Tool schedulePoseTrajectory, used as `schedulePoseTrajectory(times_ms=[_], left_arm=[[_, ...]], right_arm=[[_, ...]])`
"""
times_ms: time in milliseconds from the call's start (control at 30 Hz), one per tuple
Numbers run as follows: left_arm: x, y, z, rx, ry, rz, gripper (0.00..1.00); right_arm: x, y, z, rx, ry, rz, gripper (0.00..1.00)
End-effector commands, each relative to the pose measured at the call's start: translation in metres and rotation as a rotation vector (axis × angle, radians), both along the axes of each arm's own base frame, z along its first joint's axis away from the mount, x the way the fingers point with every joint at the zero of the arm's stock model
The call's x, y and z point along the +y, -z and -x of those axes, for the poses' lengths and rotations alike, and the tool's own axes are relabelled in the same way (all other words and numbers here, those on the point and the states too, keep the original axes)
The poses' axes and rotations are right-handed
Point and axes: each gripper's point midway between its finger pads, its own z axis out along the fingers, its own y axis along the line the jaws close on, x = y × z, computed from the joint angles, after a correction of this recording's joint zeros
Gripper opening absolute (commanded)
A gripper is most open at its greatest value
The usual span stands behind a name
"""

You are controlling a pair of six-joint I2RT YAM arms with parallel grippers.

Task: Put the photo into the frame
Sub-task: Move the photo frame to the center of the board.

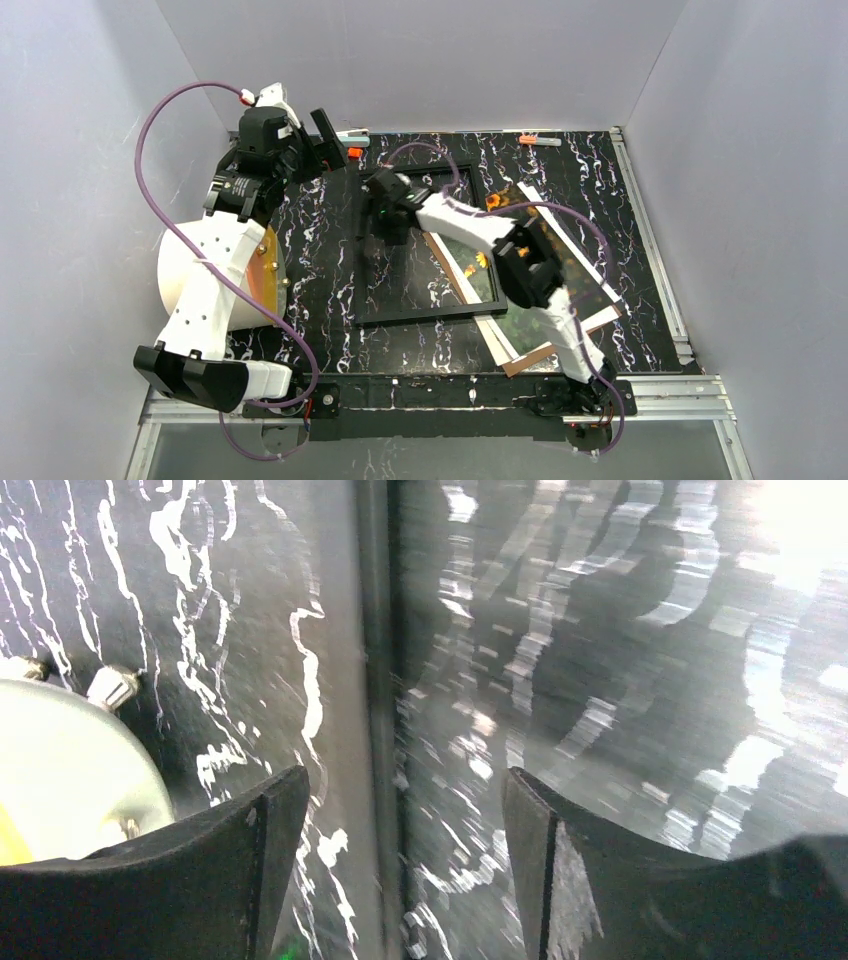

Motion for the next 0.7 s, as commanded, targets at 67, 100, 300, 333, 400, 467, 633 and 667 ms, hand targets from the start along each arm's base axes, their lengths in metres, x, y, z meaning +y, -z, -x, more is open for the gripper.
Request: schedulePoseTrajectory(times_ms=[67,100,300,333,400,467,633,667], left_arm=[[-0.037,0.021,0.011,0.039,0.209,0.071,0.98],[-0.044,0.029,0.012,0.061,0.238,0.093,0.98],[-0.074,0.1,0.019,0.239,0.318,0.13,0.94],[-0.08,0.112,0.022,0.269,0.336,0.126,0.93],[-0.094,0.14,0.029,0.337,0.379,0.121,0.9],[-0.101,0.166,0.037,0.401,0.394,0.098,0.86],[-0.088,0.223,0.052,0.525,0.306,0.042,0.75],[-0.088,0.231,0.055,0.544,0.303,0.047,0.74]], right_arm=[[-0.119,-0.119,-0.037,-0.157,0.088,-0.157,0.79],[-0.144,-0.121,-0.039,-0.16,0.122,-0.144,0.78],[-0.289,-0.11,-0.036,-0.126,0.315,-0.027,0.74],[-0.303,-0.105,-0.032,-0.109,0.324,-0.022,0.72],[-0.327,-0.089,-0.027,-0.048,0.356,-0.006,0.67],[-0.336,-0.072,-0.02,0.017,0.37,0.015,0.63],[-0.333,-0.041,-0.009,0.15,0.355,0.031,0.46],[-0.332,-0.035,-0.007,0.176,0.353,0.037,0.42]])
